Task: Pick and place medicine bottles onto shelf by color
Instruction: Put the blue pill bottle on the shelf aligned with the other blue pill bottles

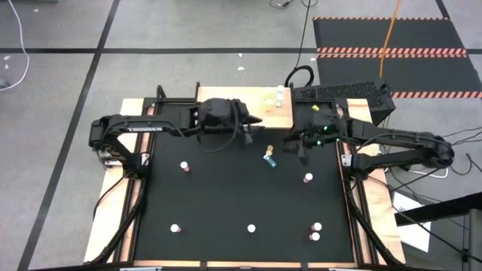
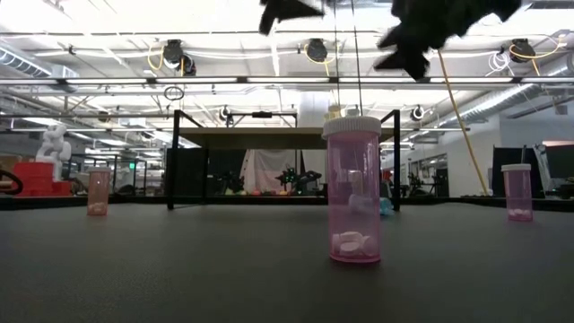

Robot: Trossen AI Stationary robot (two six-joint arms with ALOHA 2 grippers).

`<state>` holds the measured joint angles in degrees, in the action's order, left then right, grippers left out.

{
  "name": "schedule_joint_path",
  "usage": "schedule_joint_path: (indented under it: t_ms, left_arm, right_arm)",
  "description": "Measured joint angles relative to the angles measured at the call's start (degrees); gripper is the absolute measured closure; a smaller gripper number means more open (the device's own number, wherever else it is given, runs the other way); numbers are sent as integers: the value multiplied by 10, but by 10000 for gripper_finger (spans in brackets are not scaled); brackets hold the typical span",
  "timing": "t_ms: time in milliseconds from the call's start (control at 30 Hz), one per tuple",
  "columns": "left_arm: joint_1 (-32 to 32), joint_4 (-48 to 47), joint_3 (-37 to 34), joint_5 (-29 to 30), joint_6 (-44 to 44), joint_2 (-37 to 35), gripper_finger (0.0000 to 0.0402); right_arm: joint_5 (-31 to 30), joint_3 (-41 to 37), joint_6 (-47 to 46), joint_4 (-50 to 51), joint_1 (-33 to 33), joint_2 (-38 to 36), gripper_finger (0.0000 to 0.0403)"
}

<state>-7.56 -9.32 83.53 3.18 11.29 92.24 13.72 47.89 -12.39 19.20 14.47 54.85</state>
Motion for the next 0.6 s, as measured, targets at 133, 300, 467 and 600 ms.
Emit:
schedule_joint_path:
  t_ms: [133, 300, 467, 600]
  left_arm:
    - [-7, -148, -3, -2, 25, 10, 288]
    - [-1, -199, -46, -35, 27, 18, 308]
    - [11, -199, -88, -38, 40, 16, 326]
    - [24, -227, -96, -38, 31, 14, 345]
  right_arm:
    - [-56, -31, -14, 83, -35, 0, 193]
    - [-79, -55, -67, 143, -84, 17, 193]
    - [-108, -63, -120, 109, -132, 73, 193]
    - [-161, -63, -112, 59, -151, 144, 193]
